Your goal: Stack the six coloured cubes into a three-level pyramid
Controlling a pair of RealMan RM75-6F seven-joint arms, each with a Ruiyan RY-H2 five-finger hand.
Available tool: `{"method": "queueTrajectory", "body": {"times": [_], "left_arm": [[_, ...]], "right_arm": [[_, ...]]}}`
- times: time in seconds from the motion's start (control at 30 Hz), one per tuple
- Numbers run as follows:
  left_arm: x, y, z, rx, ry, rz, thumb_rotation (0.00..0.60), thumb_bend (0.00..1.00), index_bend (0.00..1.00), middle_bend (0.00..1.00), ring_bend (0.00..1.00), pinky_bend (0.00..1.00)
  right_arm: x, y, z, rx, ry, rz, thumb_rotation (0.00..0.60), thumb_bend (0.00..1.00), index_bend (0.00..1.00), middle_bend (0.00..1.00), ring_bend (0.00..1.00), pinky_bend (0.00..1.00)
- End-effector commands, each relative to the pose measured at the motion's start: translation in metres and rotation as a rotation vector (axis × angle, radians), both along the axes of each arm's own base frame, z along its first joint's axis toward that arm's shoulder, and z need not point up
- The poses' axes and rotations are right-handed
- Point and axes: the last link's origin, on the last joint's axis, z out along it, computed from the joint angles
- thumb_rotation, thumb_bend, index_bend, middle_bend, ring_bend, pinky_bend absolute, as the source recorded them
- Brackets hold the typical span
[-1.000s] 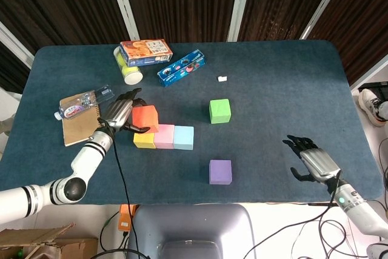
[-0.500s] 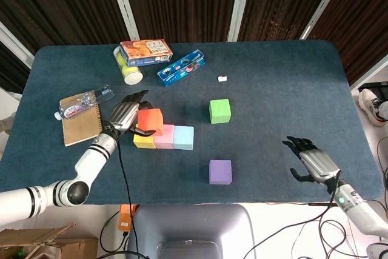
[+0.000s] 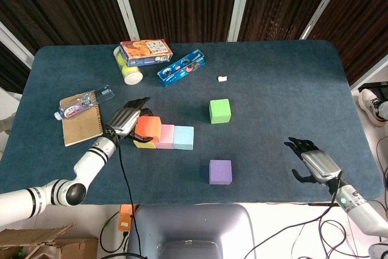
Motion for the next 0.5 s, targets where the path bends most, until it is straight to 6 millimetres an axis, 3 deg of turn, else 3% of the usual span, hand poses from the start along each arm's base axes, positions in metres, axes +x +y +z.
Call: {"method": "queueTrajectory", "body": {"times": [0.03,0.5], "left_arm": [[0.0001,0.0005,-0.0004,-0.001,-0.004,0.002,0.493,0.39,0.47,0.01,0.0,0.08],[0.0042,0.0056,-0.0045,-0.017,-0.022,0.016,0.506,0.41,0.47,0.01,0.0,0.08]], "right_arm": [[-0.0001,-0.0001,-0.0001,-0.001,0.0,0.0,0.559,0.42,0.0,0.0,0.0,0.0],[-0.0009,-0.0014,-0.0022,0.007,0.006,-0.009,0.559,0.42,0.0,0.0,0.0,0.0]]}}
